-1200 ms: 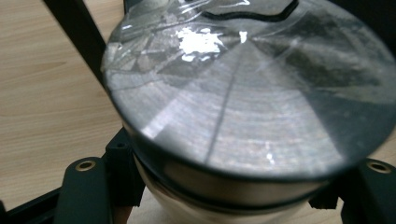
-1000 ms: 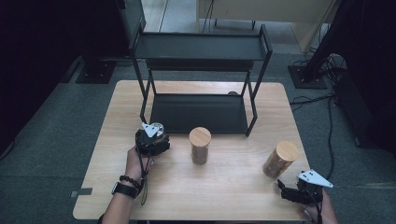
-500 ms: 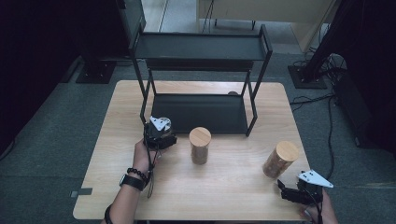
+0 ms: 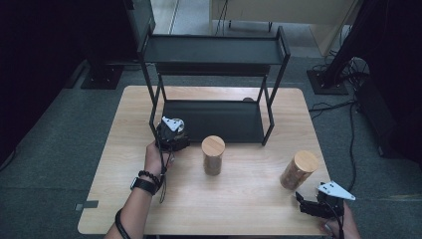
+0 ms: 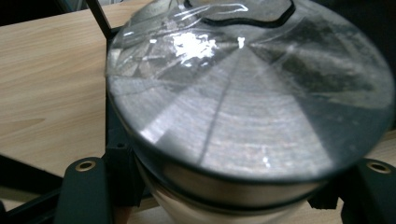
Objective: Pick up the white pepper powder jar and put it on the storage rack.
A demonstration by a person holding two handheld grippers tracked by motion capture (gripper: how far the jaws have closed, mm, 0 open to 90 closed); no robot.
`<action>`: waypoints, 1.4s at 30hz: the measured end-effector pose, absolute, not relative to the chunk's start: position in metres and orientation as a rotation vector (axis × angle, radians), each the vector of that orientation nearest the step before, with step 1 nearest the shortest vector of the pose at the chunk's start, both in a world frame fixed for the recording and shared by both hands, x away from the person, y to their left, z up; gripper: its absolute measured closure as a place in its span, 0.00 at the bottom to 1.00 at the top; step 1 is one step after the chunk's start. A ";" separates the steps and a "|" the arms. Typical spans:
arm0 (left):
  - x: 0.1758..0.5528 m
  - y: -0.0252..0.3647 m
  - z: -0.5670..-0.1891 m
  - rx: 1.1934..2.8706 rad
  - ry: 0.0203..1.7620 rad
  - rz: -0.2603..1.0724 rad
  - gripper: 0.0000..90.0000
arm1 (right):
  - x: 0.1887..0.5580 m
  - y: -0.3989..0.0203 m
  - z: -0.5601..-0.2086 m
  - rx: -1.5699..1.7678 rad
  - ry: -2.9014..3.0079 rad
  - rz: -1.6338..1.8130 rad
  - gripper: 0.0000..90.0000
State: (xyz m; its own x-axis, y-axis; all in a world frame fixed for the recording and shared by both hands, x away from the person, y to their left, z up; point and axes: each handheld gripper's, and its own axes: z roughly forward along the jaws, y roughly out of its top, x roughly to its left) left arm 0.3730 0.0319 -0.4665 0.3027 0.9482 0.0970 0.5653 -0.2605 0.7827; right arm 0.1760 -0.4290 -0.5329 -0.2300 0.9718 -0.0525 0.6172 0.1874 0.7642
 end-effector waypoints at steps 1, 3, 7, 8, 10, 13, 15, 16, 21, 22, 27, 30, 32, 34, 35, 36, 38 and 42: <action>0.375 0.031 -0.466 1.930 1.343 0.770 0.34 | 0.176 -0.429 -0.533 1.483 1.924 0.848 0.03; 0.378 0.029 -0.466 1.933 1.340 0.773 0.35 | 0.176 -0.429 -0.533 1.483 1.923 0.848 0.03; 0.384 0.026 -0.465 1.928 1.340 0.778 0.34 | 0.176 -0.429 -0.533 1.481 1.923 0.849 0.03; 0.385 0.026 -0.464 1.925 1.342 0.780 0.34 | 0.176 -0.429 -0.533 1.482 1.924 0.850 0.03; 0.388 0.026 -0.464 1.927 1.346 0.780 0.35 | 0.176 -0.429 -0.533 1.482 1.923 0.852 0.03; 0.394 0.025 -0.465 1.923 1.355 0.787 0.34 | 0.176 -0.429 -0.533 1.480 1.924 0.853 0.03; 0.397 0.024 -0.465 1.928 1.357 0.789 0.34 | 0.176 -0.429 -0.533 1.480 1.924 0.855 0.03; 0.398 0.024 -0.466 1.926 1.356 0.790 0.34 | 0.176 -0.429 -0.533 1.479 1.925 0.856 0.03; 0.405 0.025 -0.467 1.916 1.371 0.791 0.35 | 0.176 -0.430 -0.533 1.480 1.925 0.856 0.03; 0.406 0.026 -0.468 1.913 1.377 0.795 0.34 | 0.176 -0.429 -0.533 1.480 1.924 0.856 0.03; 0.413 0.026 -0.472 1.912 1.390 0.801 0.34 | 0.176 -0.430 -0.533 1.479 1.924 0.858 0.03; 0.416 0.026 -0.474 1.914 1.392 0.804 0.34 | 0.176 -0.429 -0.533 1.480 1.926 0.856 0.03; 0.418 0.026 -0.476 1.910 1.398 0.804 0.34 | 0.176 -0.429 -0.533 1.479 1.927 0.856 0.03; 0.419 0.026 -0.477 1.895 1.399 0.806 0.34 | 0.176 -0.429 -0.533 1.479 1.928 0.857 0.03; 0.419 0.026 -0.477 1.890 1.403 0.807 0.34 | 0.176 -0.429 -0.533 1.479 1.929 0.858 0.03; 0.419 0.026 -0.478 1.883 1.408 0.808 0.34 | 0.176 -0.429 -0.533 1.479 1.930 0.860 0.03; 0.418 0.026 -0.478 1.881 1.415 0.806 0.34 | 0.176 -0.430 -0.533 1.476 1.931 0.869 0.03; 0.416 0.027 -0.479 1.890 1.419 0.777 0.26 | 0.175 -0.430 -0.533 1.477 1.927 0.872 0.03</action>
